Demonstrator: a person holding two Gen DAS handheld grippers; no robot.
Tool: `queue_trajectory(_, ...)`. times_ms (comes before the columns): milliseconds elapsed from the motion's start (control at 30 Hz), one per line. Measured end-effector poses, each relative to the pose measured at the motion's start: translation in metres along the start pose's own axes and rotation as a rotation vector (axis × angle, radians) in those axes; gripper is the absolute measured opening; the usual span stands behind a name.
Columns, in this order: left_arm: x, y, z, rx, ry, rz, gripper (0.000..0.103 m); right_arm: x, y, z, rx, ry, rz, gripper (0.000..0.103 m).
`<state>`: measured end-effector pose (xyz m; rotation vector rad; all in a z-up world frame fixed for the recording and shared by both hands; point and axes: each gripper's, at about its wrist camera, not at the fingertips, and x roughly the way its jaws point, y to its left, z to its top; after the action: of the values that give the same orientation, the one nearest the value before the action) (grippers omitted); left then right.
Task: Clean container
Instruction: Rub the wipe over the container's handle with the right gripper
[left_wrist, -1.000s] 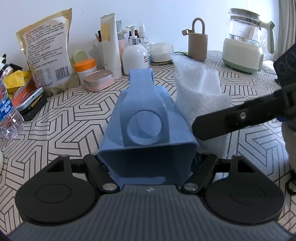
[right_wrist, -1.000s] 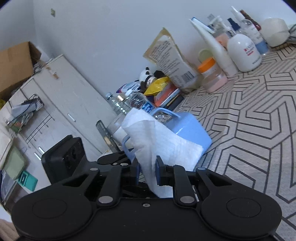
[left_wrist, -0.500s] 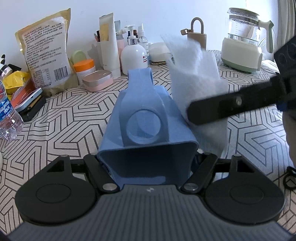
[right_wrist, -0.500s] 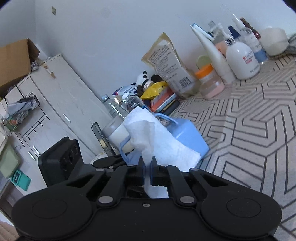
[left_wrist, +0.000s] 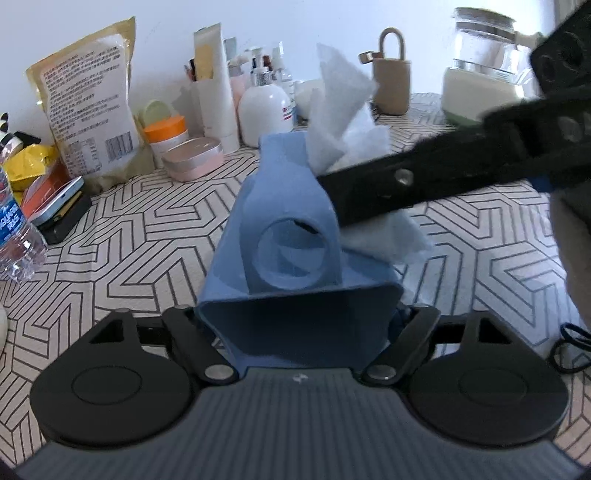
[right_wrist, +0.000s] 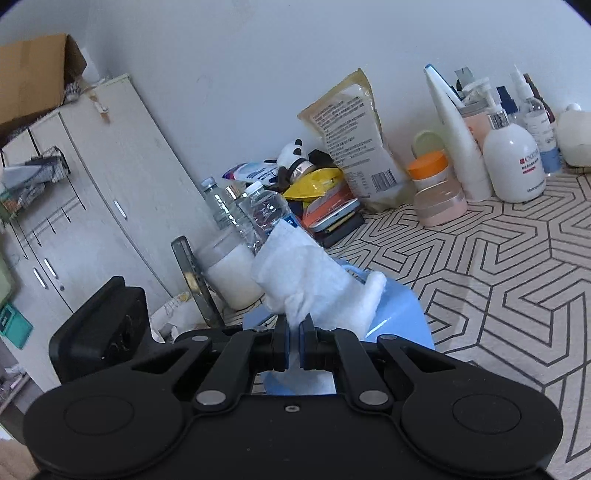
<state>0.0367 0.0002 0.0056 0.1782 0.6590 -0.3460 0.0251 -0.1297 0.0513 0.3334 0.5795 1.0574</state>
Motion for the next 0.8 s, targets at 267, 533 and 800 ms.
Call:
queue_trajectory(267, 0.005, -0.012, 0.004, 0.057, -0.01, 0.071, 0.099, 0.009, 0.015, -0.003, 0.02, 0.006, 0.041, 0.007)
queue_trajectory(533, 0.0, -0.006, 0.003, 0.033, -0.045, 0.033, 0.074, 0.025, 0.043, -0.007, 0.053, -0.006, 0.053, 0.006)
queue_trajectory(800, 0.0, -0.006, 0.002, 0.034, -0.047, 0.029, 0.074, 0.041, 0.069, -0.004, 0.11, -0.037, 0.042, 0.006)
